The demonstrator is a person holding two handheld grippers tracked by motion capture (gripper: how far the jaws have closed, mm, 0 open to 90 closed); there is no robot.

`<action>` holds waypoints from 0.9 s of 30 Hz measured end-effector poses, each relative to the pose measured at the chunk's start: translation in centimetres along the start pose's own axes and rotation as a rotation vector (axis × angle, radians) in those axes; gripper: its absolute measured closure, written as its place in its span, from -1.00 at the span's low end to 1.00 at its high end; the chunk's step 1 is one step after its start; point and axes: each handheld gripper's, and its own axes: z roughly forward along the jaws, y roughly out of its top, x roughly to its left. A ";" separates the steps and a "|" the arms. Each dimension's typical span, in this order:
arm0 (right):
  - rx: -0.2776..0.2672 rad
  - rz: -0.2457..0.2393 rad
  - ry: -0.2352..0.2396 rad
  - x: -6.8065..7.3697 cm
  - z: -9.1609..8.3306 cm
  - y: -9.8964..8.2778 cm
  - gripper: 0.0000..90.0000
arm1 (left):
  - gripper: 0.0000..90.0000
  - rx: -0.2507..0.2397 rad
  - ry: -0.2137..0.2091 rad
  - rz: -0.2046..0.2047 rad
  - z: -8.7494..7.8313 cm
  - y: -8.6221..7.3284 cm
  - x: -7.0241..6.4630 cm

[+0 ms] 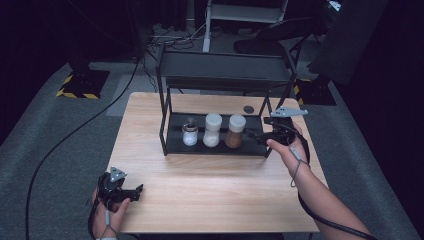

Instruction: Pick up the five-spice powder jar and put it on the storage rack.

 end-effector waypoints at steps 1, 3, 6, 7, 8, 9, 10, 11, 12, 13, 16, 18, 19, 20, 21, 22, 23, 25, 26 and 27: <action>0.003 0.000 0.000 -0.1 -0.5 -0.4 -0.81 | -0.99 0.002 0.000 0.000 0.0 0.0 0.0; 0.005 -0.001 0.001 -0.1 -1.0 -0.7 -0.82 | -0.99 0.002 0.000 -0.002 0.0 0.0 0.0; 0.010 0.000 0.003 -0.2 -2.0 -1.4 -0.82 | -0.99 0.002 0.000 -0.002 0.0 0.1 0.0; 0.009 -0.002 0.003 -0.3 -2.3 -1.6 -0.83 | -0.99 0.002 0.000 -0.002 0.0 0.1 0.0; 0.012 0.001 0.004 -0.3 -2.6 -1.8 -0.84 | -0.99 0.002 0.000 -0.002 0.0 0.1 0.0; 0.012 0.001 0.004 -0.4 -2.8 -2.0 -0.84 | -1.00 0.002 0.000 -0.002 0.0 0.1 0.0; 0.012 0.001 0.004 -0.4 -3.1 -2.2 -0.85 | -0.99 0.002 0.000 -0.002 0.0 0.1 0.0; 0.012 0.003 0.004 -0.5 -3.3 -2.4 -0.86 | -1.00 0.002 0.000 -0.002 0.0 0.1 0.0; 0.012 -0.002 0.003 -0.5 -3.6 -2.6 -0.87 | -0.99 0.002 0.000 -0.002 0.0 0.1 0.0; 0.012 -0.005 0.001 -0.5 -3.8 -2.8 -0.87 | -0.99 0.002 0.000 -0.002 0.0 0.1 0.0; 0.004 -0.004 0.003 -0.6 -4.5 -3.3 -0.90 | -0.99 0.002 0.000 -0.002 0.0 0.1 0.0; 0.004 -0.003 0.007 -0.6 -4.9 -3.6 -0.91 | -0.99 0.002 0.000 -0.002 0.0 0.1 0.0; 0.005 -0.004 0.009 -0.7 -5.1 -3.8 -0.92 | -0.99 0.002 0.000 -0.002 0.0 0.1 0.0; 0.004 -0.004 0.011 -0.7 -5.3 -4.0 -0.92 | -0.99 0.003 0.000 -0.002 0.0 0.1 0.0; 0.002 -0.004 0.012 -0.7 -5.5 -4.1 -0.92 | -0.99 0.002 0.000 -0.002 0.0 0.1 0.0; 0.000 -0.003 0.012 -0.8 -5.7 -4.3 -0.92 | -0.99 0.002 0.000 -0.002 0.0 0.1 0.0; -0.001 -0.001 0.012 -0.8 -5.9 -4.5 -0.92 | -0.99 0.002 0.000 -0.002 0.0 0.1 0.0; 0.000 -0.007 0.010 -0.8 -6.2 -4.8 -0.92 | -0.99 0.002 0.000 -0.002 0.0 0.1 0.0; 0.002 -0.010 0.011 -0.8 -6.4 -4.9 -0.92 | -1.00 0.002 0.000 -0.002 0.0 0.1 0.0; 0.004 -0.014 0.012 -0.8 -6.5 -5.1 -0.93 | -0.99 0.002 0.000 -0.002 0.0 0.1 0.0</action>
